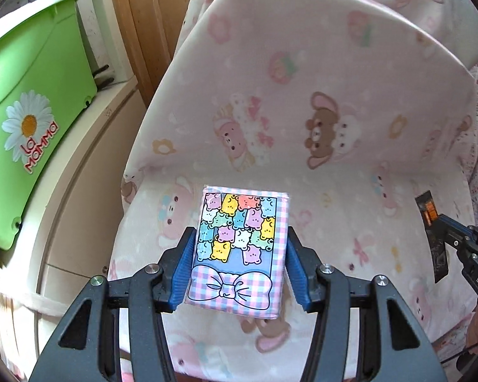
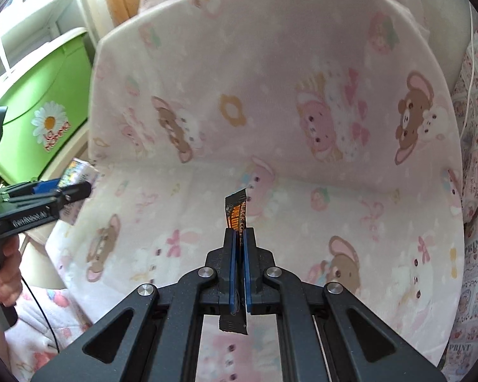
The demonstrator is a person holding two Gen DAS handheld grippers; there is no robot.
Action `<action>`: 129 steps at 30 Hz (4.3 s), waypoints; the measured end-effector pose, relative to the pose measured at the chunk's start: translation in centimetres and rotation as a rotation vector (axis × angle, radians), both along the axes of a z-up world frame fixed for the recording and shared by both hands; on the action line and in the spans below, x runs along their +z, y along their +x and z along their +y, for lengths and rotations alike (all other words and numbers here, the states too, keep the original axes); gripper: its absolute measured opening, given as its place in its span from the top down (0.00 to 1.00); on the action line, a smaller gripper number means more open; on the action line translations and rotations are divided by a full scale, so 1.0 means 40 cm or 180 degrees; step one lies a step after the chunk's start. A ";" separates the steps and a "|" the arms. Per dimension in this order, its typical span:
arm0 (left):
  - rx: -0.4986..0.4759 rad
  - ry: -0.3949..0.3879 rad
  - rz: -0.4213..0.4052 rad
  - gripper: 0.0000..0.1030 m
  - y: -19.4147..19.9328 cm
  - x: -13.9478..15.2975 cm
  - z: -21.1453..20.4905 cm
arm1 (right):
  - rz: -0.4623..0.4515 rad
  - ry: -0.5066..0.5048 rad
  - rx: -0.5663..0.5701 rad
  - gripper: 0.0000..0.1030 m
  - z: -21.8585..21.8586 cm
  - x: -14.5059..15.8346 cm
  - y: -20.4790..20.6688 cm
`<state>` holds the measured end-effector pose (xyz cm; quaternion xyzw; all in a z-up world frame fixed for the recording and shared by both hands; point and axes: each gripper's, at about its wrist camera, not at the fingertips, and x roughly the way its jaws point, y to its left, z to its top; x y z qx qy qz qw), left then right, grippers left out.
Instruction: Collect trash
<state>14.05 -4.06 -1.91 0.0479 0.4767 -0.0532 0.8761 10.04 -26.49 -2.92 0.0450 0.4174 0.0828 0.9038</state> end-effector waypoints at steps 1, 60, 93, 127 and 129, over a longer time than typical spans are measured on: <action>-0.0008 0.0010 -0.0011 0.50 -0.021 0.001 -0.006 | -0.0040 -0.0019 0.0028 0.95 0.008 0.008 -0.010; 0.0251 -0.0045 0.1344 0.50 -0.323 -0.407 0.005 | 0.1262 -0.0210 0.0148 0.95 0.197 -0.409 -0.310; 0.0192 0.0019 0.1856 0.32 -0.352 -0.552 -0.014 | 0.1692 -0.0329 -0.0009 0.78 0.186 -0.556 -0.315; 0.0113 -0.0111 -0.0626 0.01 -0.434 -0.012 0.048 | -0.0304 -0.0216 -0.0450 0.16 0.088 -0.034 -0.440; 0.0097 -0.0166 -0.0683 0.01 -0.441 -0.004 0.050 | -0.0375 -0.0231 -0.0419 0.16 0.084 -0.026 -0.444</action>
